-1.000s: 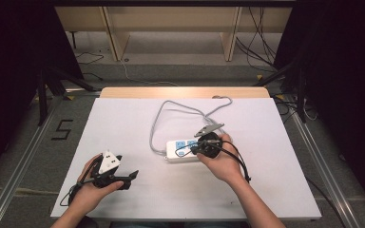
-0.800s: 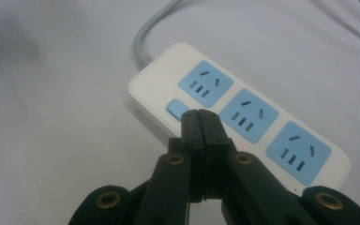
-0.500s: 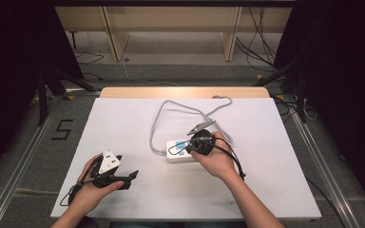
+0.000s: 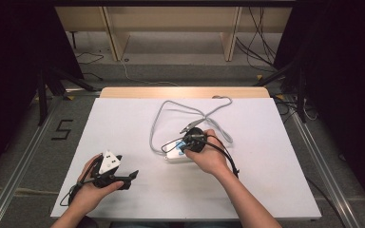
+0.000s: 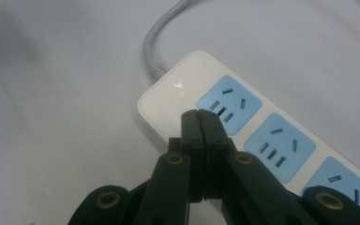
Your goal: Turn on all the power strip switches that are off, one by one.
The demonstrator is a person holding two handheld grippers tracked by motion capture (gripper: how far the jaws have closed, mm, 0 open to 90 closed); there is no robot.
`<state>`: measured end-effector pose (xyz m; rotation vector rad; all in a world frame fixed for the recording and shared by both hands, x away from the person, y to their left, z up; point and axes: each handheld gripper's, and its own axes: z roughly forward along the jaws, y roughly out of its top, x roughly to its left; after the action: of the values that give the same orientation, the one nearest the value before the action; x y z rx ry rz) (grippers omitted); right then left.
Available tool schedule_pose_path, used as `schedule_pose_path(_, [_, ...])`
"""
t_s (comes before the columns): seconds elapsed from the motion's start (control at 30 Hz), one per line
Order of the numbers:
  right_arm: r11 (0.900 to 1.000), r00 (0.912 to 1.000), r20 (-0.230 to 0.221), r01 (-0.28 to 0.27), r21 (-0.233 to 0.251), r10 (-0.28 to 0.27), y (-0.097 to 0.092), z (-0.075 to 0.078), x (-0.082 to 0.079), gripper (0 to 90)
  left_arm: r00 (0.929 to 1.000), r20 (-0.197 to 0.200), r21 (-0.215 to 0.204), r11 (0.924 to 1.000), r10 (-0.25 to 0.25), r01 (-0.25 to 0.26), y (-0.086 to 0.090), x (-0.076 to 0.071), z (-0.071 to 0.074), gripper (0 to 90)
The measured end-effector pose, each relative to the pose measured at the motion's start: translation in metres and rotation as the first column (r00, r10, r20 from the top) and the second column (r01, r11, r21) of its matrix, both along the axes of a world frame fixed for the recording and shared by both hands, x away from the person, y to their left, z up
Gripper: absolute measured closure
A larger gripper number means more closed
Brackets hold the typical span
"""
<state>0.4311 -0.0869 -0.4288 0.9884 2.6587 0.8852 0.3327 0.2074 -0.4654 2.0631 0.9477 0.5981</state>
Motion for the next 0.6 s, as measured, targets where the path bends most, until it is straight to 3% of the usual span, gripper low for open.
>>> schedule_pose_path(0.6, [0.9985,0.9982,-0.059,0.006,-0.055,-0.009,0.015,-0.007,0.013,90.0,1.0,0.001,0.003,1.0,-0.002,0.002,0.0,0.0,0.0,18.9])
